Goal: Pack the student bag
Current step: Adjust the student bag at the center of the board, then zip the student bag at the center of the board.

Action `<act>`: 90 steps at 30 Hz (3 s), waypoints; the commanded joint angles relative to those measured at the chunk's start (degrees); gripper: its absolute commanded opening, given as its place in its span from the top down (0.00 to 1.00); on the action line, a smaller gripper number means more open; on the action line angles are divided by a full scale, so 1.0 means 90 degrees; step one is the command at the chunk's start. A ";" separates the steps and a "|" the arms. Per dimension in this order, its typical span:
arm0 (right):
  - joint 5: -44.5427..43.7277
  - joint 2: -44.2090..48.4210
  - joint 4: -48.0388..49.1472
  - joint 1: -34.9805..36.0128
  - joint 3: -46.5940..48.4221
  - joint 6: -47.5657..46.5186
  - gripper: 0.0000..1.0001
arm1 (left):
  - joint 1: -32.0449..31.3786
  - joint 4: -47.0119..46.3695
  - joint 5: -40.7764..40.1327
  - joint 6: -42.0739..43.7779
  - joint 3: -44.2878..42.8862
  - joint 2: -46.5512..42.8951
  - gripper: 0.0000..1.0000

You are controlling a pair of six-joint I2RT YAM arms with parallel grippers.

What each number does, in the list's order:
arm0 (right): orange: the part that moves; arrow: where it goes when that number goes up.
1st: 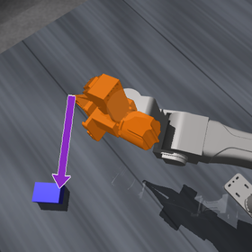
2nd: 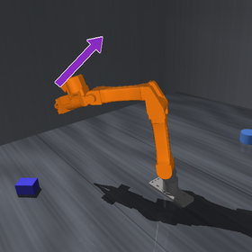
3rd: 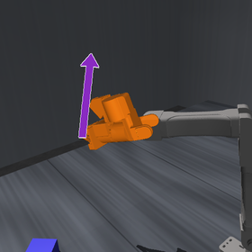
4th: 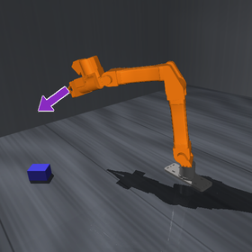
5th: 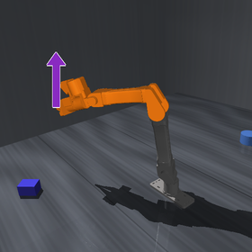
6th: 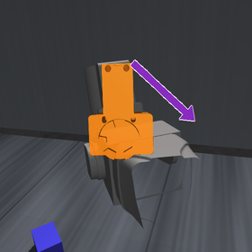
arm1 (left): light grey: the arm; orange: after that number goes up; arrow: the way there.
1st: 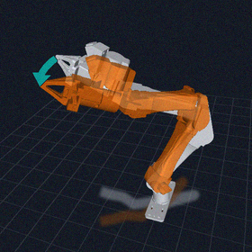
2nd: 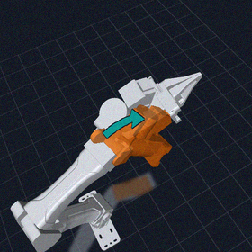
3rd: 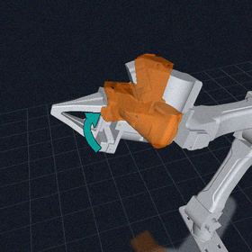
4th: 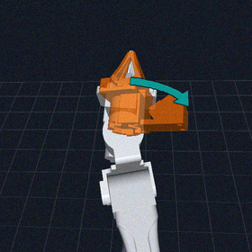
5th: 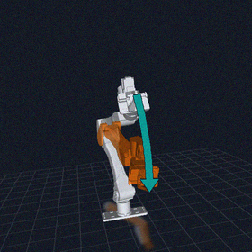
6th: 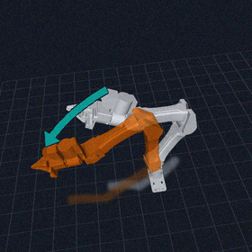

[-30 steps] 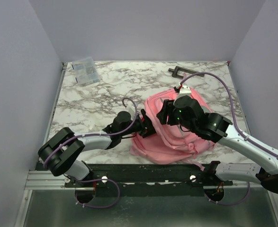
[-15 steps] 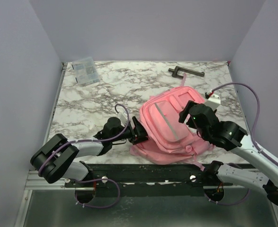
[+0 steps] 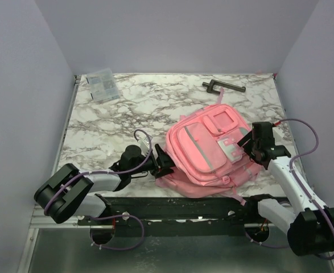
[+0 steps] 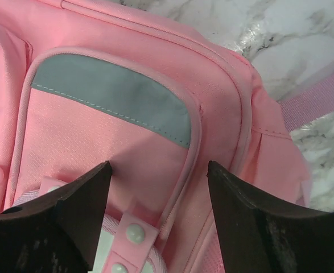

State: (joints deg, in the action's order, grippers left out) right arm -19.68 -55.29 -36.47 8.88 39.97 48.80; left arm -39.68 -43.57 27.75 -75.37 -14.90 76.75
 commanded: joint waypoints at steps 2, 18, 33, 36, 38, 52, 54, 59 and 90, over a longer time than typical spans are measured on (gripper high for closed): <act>0.2128 -0.0773 0.2363 -0.0382 -0.0646 -0.0957 0.30 | 0.0160 0.0269 0.0063 0.0190 0.0394 -0.0590 0.19; 0.5191 -0.4506 0.2770 -0.0178 0.2289 -0.2368 0.28 | 0.0270 0.2771 -0.1068 0.1532 0.0505 -0.1809 0.17; 0.1471 0.0355 0.2915 -0.0223 -0.1832 -0.0713 0.21 | 0.0320 0.2839 -0.0034 0.2335 -0.0278 -0.2706 0.21; 0.1644 0.0754 0.3034 -0.0234 -0.2280 -0.0301 0.20 | 0.0323 0.2815 -0.0014 0.2404 -0.0611 -0.2465 0.24; 0.1926 0.0746 0.3320 -0.0235 -0.2480 -0.0221 0.20 | 0.0323 0.2810 0.0086 0.2461 -0.0888 -0.2229 0.28; 0.3324 0.1924 0.5981 -0.0362 -0.4111 0.0405 0.31 | 0.0538 0.2800 0.0337 0.2447 -0.1790 -0.1863 0.95; 0.3150 0.2111 0.5671 -0.0374 -0.4003 0.0197 0.30 | 0.0630 0.2800 0.0326 0.2471 -0.1925 -0.1851 1.00; 0.3676 0.1870 0.6018 -0.0374 -0.3885 -0.0199 0.24 | 0.1109 0.2832 0.0545 0.2423 -0.2319 -0.1704 1.00; 0.7304 -0.0726 0.7587 -0.0373 -0.3786 -0.0706 0.40 | 0.1826 0.2869 0.1270 0.2124 -0.3530 -0.1150 1.00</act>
State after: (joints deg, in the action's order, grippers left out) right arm 41.71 -61.21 29.87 5.17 7.29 40.51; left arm -23.20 -14.87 35.70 -55.37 -43.66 66.19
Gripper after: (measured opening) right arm 0.616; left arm 0.008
